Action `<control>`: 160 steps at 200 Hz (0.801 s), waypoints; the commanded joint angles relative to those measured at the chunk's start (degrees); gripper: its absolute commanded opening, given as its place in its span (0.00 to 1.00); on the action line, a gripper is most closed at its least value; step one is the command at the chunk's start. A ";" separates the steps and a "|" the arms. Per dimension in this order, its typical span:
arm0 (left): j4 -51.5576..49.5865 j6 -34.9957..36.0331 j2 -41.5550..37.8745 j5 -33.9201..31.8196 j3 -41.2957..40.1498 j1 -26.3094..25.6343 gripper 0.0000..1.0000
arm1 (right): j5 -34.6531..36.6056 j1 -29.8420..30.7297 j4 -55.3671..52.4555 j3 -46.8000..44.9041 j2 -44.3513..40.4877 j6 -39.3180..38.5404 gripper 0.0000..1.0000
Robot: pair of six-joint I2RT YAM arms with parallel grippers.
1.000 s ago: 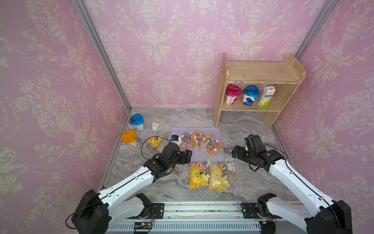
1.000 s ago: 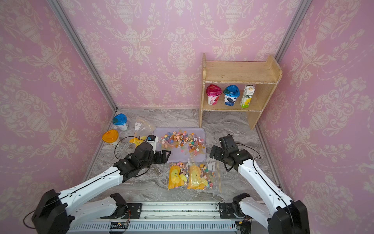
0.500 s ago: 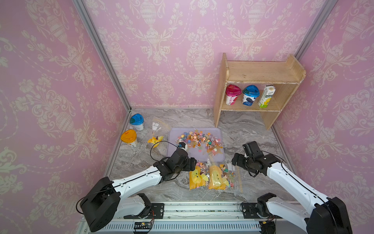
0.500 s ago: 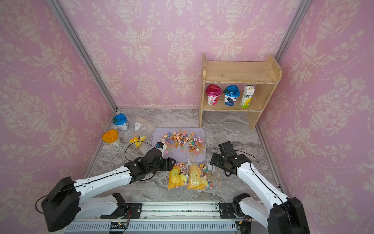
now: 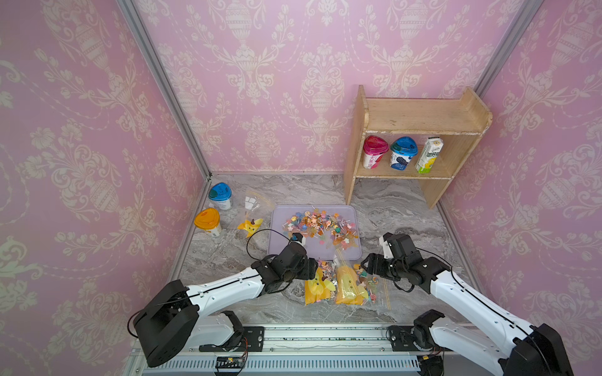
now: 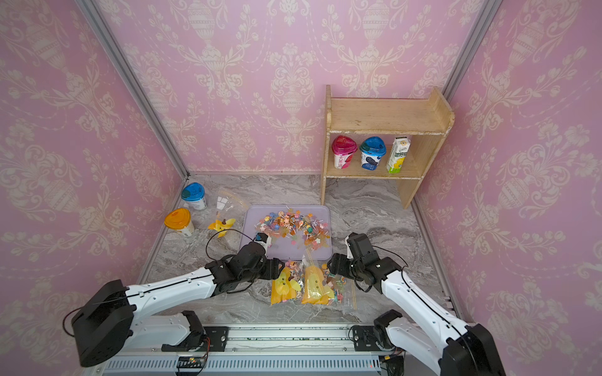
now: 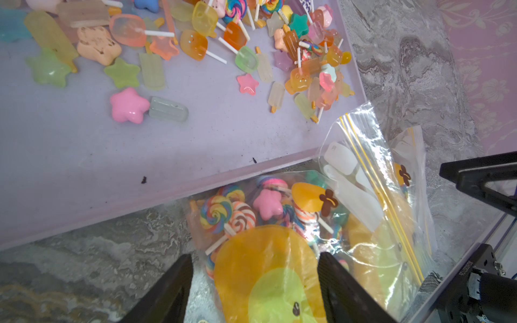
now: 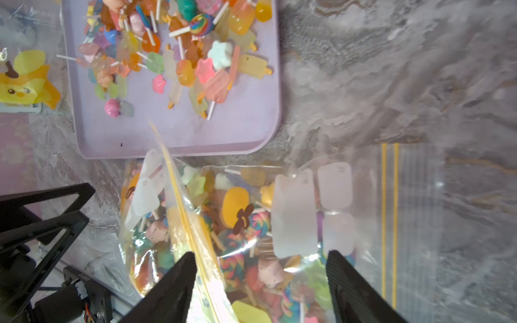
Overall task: Pour candies out of the ziploc bag
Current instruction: Open the ziploc bag at the center of the board.
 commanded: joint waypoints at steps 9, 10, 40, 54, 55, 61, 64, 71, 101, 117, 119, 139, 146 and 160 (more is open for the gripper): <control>-0.42 -1.23 -2.91 1.05 -0.94 -0.33 0.71 | -3.06 2.77 4.27 0.98 2.88 -1.89 0.61; -0.37 -1.23 -2.90 1.12 -0.93 -0.31 0.70 | -3.14 2.89 4.35 0.98 2.97 -1.94 0.60; 1.29 -1.79 -2.27 3.58 -0.91 -0.37 0.65 | -3.44 5.29 5.94 1.93 7.10 -2.51 0.47; 2.50 -1.95 -2.14 3.82 -1.06 -0.53 0.65 | -2.95 5.67 6.60 2.01 8.20 -2.41 0.44; 2.54 -2.03 -2.12 3.86 -1.08 -0.54 0.65 | -2.95 5.70 6.66 2.03 8.31 -2.42 0.44; 2.79 -2.08 -2.03 3.86 -1.03 -0.55 0.64 | -2.99 5.81 7.17 1.88 8.62 -2.32 0.43; 2.84 -2.07 -1.95 3.94 -0.99 -0.55 0.64 | -3.12 5.88 7.43 1.76 8.83 -2.25 0.43; 2.83 -1.95 -1.69 3.99 -0.78 -0.55 0.64 | -3.39 5.92 8.05 1.74 9.07 -2.04 0.40; 3.26 -1.60 -1.04 4.90 0.00 -0.60 0.64 | -4.09 7.51 10.27 2.15 10.97 -1.46 0.36; 3.75 -1.69 -0.95 5.08 0.25 -0.64 0.64 | -4.28 8.62 11.09 2.70 12.74 -1.13 0.31; 3.80 -1.68 -0.95 5.12 0.26 -0.64 0.64 | -4.34 8.80 11.18 2.82 12.97 -1.14 0.30; 4.58 -1.92 -1.10 5.78 0.51 -0.79 0.64 | -4.45 10.23 11.65 3.71 14.77 -1.03 0.19; 4.77 -1.94 -1.21 5.97 0.60 -0.77 0.63 | -4.37 10.58 11.60 3.93 15.01 -0.96 0.15; 4.72 -1.79 -1.54 6.02 0.89 -0.99 0.62 | -4.27 11.03 11.69 4.16 14.56 -0.81 0.10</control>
